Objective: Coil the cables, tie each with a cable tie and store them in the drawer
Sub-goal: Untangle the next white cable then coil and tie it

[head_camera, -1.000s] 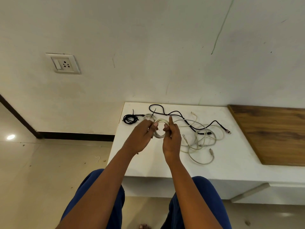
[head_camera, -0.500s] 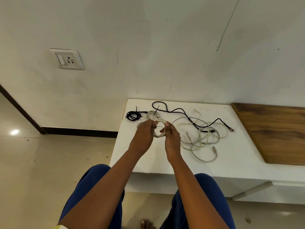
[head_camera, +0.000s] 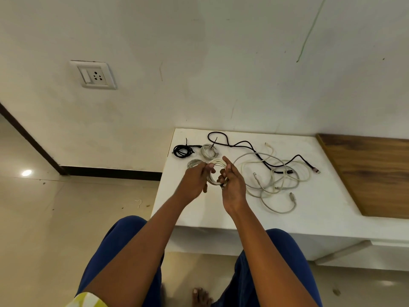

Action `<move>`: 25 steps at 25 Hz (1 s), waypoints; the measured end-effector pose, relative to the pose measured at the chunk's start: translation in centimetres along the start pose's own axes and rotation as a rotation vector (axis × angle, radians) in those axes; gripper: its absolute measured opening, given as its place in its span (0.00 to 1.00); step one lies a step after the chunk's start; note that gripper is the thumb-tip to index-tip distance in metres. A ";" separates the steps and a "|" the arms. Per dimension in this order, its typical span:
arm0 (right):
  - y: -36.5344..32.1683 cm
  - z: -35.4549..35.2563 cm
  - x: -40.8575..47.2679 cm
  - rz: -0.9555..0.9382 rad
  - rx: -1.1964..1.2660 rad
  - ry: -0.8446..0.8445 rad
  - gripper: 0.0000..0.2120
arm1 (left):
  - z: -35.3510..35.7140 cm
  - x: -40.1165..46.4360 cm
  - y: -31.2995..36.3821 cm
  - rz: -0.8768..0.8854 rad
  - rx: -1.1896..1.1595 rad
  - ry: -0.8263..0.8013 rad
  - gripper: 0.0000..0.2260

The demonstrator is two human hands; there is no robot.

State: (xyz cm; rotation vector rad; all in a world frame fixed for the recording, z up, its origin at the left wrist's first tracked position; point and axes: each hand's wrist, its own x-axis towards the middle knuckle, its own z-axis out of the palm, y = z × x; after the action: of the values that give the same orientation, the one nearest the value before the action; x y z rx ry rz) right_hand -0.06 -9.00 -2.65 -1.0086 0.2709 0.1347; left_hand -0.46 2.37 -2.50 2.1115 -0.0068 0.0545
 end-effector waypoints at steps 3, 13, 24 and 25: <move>-0.4 -0.2 0.3 -0.034 -0.112 0.041 0.15 | -2.8 1.0 -1.1 -0.187 -0.241 -0.035 0.14; 0.1 -0.4 0.6 0.012 -0.383 0.148 0.16 | -3.8 0.9 -4.6 -0.239 0.439 -0.064 0.05; -0.4 -1.3 0.7 0.005 -0.462 0.078 0.14 | 1.4 1.5 -4.9 0.032 0.926 -0.050 0.08; -0.4 -1.3 0.6 0.010 -0.461 0.067 0.13 | 1.4 1.4 -4.9 0.044 0.930 -0.047 0.07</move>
State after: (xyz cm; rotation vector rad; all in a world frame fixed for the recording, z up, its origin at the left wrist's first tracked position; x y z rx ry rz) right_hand 0.39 -10.30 -3.09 -1.4712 0.3136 0.1777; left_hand 1.14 3.67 -7.37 3.0426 -0.0664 0.0367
